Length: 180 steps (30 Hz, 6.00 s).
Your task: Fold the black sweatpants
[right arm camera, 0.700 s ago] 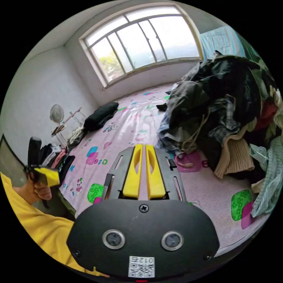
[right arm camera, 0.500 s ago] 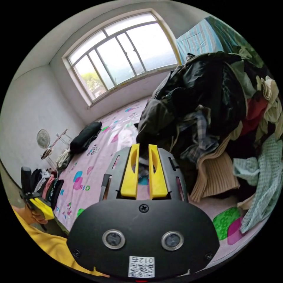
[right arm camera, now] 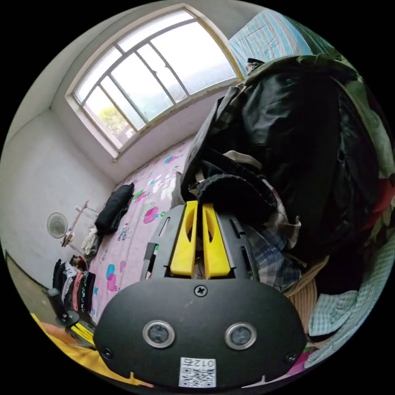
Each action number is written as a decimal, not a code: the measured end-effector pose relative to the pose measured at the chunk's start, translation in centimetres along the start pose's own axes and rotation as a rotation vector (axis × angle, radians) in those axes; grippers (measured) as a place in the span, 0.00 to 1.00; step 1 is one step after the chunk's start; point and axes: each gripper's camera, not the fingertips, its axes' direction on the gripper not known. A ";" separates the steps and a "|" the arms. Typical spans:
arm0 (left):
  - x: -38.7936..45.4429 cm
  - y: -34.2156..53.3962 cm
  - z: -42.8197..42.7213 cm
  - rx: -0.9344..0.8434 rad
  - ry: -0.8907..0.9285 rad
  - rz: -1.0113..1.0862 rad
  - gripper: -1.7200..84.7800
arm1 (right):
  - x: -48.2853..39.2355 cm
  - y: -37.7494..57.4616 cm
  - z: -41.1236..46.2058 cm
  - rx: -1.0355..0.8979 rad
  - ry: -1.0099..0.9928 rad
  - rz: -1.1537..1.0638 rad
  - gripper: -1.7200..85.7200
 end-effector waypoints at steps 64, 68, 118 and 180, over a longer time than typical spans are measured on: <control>29.0 -17.4 -30.4 0.078 0.097 0.488 0.10 | -18.4 -3.7 -31.2 0.362 -0.220 0.111 0.07; 31.4 -14.7 -35.1 0.131 0.072 0.578 0.10 | -22.0 -7.3 -35.5 0.435 -0.184 0.009 0.08; -39.6 64.6 -55.7 0.848 0.334 -0.748 0.10 | -35.8 42.4 8.0 -0.713 -0.574 0.203 0.16; -4.2 69.1 -64.4 1.141 -0.300 0.383 0.11 | -41.1 18.6 -38.4 0.551 -0.608 -0.572 0.02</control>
